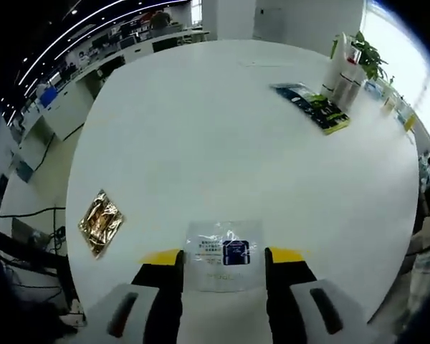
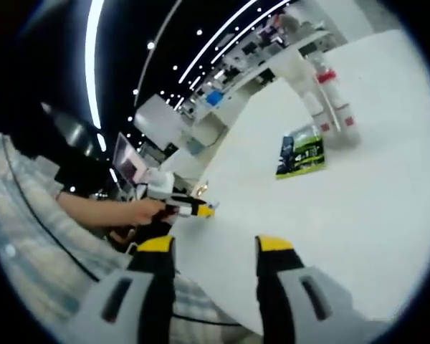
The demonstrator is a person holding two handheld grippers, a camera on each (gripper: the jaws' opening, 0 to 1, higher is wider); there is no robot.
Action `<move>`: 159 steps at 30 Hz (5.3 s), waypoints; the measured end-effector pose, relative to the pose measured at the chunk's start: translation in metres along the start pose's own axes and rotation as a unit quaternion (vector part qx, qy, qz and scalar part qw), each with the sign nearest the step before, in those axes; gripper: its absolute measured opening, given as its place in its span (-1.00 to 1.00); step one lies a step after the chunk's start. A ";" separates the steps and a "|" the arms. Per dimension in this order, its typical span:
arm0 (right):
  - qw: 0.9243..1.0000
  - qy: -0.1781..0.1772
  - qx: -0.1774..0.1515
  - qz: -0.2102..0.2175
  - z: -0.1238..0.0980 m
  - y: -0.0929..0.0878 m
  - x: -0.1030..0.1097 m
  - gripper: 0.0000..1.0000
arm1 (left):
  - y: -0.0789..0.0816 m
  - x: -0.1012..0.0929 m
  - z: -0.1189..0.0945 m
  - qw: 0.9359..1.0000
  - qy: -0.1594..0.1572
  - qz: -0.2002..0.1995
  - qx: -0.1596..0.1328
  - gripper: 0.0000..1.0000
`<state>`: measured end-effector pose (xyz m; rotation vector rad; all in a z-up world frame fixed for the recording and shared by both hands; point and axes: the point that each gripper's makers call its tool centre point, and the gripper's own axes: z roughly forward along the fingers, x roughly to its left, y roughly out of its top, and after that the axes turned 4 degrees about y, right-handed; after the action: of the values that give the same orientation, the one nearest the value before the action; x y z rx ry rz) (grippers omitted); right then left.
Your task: Arrange the skincare products in the storage area until every visible bottle or jar stands upright without overlapping.
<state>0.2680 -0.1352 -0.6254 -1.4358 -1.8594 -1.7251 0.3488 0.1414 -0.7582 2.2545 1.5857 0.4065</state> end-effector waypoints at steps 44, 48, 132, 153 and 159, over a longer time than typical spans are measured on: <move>0.992 0.056 -0.023 0.115 0.021 0.019 0.013 -0.29 | 0.086 -0.245 -0.141 0.827 -0.235 0.491 -0.141 -0.17; 0.991 0.060 -0.020 0.119 0.022 0.018 0.017 -0.52 | 0.078 -0.260 -0.145 0.807 -0.236 0.525 -0.134 -0.17; 0.969 0.240 -0.029 0.051 0.013 0.096 0.105 -1.00 | 0.117 -0.225 -0.229 0.827 -0.545 -0.064 -0.123 -0.89; 0.968 0.208 -0.112 0.081 0.027 0.117 0.086 -0.82 | 0.138 -0.204 -0.219 0.798 -0.562 -0.173 -0.134 -0.99; 0.978 0.171 -0.103 0.062 0.024 0.104 0.073 -0.76 | 0.135 -0.192 -0.199 0.813 -0.545 -0.170 -0.112 -0.99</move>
<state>0.3207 -0.0971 -0.5134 -1.1949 -1.4210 -1.9987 0.3138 -0.0579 -0.5262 1.4393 1.1260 -0.6703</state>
